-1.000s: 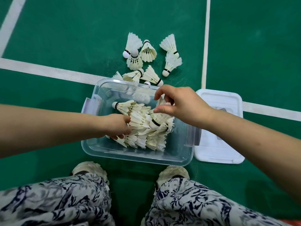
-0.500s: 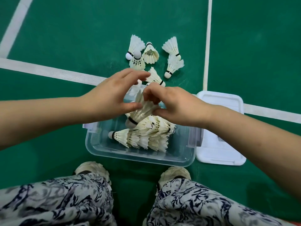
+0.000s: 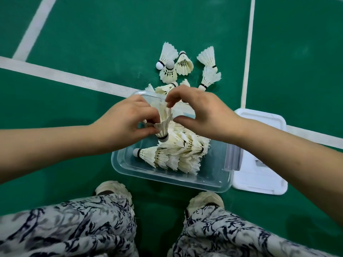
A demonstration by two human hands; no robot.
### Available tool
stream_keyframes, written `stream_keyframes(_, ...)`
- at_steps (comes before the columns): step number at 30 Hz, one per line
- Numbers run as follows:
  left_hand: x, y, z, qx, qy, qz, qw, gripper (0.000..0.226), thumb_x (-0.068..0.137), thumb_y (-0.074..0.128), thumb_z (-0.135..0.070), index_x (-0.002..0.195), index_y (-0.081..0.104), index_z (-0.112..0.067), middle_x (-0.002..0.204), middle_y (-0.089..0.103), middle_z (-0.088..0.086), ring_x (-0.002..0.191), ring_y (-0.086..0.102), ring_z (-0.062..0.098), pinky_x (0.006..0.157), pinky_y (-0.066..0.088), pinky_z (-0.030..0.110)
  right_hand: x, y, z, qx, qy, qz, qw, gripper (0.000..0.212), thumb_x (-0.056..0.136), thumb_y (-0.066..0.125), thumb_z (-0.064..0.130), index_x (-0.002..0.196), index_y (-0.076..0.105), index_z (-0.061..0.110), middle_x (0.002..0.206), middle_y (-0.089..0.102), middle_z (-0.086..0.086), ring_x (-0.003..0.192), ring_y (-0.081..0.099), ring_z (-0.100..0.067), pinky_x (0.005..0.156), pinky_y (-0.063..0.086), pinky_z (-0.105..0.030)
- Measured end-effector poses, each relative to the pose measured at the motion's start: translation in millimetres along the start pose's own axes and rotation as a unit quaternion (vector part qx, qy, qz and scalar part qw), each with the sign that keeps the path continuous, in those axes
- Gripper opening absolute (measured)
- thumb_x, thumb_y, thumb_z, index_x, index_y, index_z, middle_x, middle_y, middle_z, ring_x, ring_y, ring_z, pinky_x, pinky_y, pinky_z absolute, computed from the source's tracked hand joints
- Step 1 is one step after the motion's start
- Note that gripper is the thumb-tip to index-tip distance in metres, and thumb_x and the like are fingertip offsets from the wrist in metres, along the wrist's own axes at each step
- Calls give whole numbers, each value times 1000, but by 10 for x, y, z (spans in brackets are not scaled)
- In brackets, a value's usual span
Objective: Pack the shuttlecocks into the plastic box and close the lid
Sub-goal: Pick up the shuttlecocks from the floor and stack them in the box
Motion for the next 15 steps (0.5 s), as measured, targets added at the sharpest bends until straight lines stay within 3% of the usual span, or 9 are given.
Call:
stream_keyframes(7, -120, 11, 153, -1, -113, -57, 992, 17, 72, 42, -41, 66, 40, -25, 59, 39, -11, 58, 34, 8, 52, 28, 14, -84, 73, -146, -28, 60, 9, 998, 38, 84, 64, 23, 120, 51, 19, 116, 58, 7, 100, 44, -1, 89, 37, -18)
stream_keyframes(11, -87, 173, 138, 70, -86, -11, 994, 16, 76, 44, -36, 67, 33, -29, 62, 46, -7, 52, 45, 23, 44, 20, 18, -90, 117, -178, -36, 67, 31, 997, 34, 85, 62, 25, 117, 52, 21, 113, 59, 8, 98, 45, -2, 86, 35, -17)
stream_keyframes(15, -32, 412, 209, 62, -109, 49, 991, 21, 84, 55, -26, 71, 40, -21, 70, 48, -3, 62, 43, 22, 45, 21, 23, -101, 134, -191, -41, 67, 45, 996, 29, 86, 60, 25, 114, 54, 21, 108, 60, 9, 96, 48, -2, 84, 36, -17)
Point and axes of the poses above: each hand's wrist, its own x-axis towards the middle knuckle, its own y-axis out of the palm, z = x × y, the point moved 5 cm from there along x, towards the middle knuckle
